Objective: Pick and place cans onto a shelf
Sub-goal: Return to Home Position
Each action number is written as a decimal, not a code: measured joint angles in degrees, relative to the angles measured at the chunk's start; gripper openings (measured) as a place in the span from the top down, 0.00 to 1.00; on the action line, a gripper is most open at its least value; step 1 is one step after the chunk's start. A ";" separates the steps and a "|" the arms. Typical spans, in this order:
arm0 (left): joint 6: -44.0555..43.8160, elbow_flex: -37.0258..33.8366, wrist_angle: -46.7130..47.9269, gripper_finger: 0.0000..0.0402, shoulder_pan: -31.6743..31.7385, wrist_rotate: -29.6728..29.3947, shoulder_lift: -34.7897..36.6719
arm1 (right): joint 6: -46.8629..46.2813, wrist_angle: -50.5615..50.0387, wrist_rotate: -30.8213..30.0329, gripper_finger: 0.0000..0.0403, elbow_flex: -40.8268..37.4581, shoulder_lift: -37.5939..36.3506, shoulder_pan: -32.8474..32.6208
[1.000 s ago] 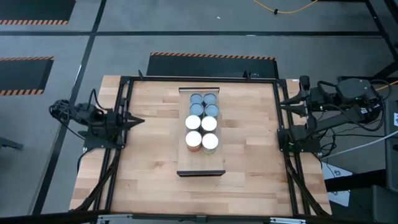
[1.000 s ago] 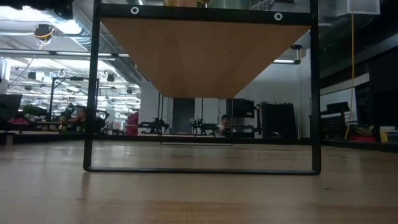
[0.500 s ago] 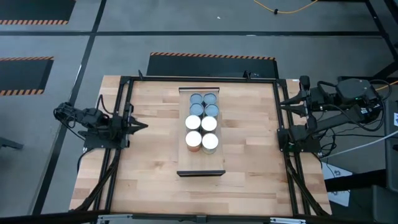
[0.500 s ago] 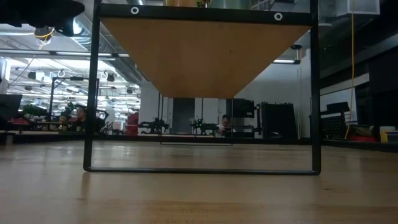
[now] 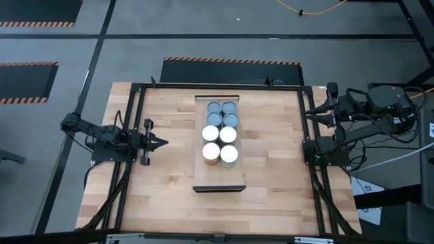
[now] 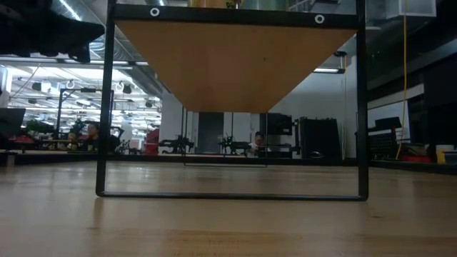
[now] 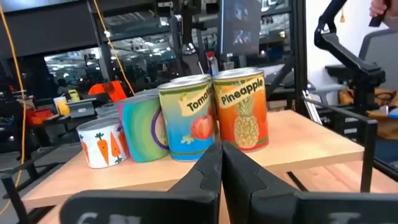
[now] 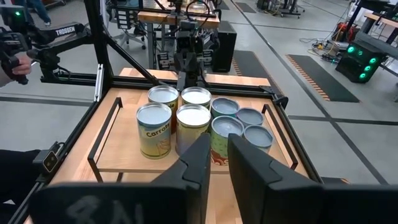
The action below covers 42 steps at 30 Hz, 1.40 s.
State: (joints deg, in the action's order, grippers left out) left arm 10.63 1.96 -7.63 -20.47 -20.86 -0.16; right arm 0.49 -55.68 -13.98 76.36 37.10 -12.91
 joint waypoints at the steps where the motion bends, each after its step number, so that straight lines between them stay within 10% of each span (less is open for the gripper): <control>1: 0.00 -0.64 -0.91 1.00 0.14 0.00 0.01 | 0.00 0.02 0.00 0.85 0.00 0.00 -0.01; 34: -8.73 -1.49 5.31 1.00 15.70 10.53 -0.22 | -0.31 -0.23 2.01 0.85 -0.08 -0.02 -0.02; 42: -8.76 -1.49 5.35 0.95 15.70 10.51 -0.24 | 1.60 9.09 2.01 0.85 -12.51 -4.31 -0.01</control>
State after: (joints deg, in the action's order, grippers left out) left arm 1.87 0.47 -2.28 -4.78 -10.35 -0.40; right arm 2.10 -46.59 -11.97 63.85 32.79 -12.92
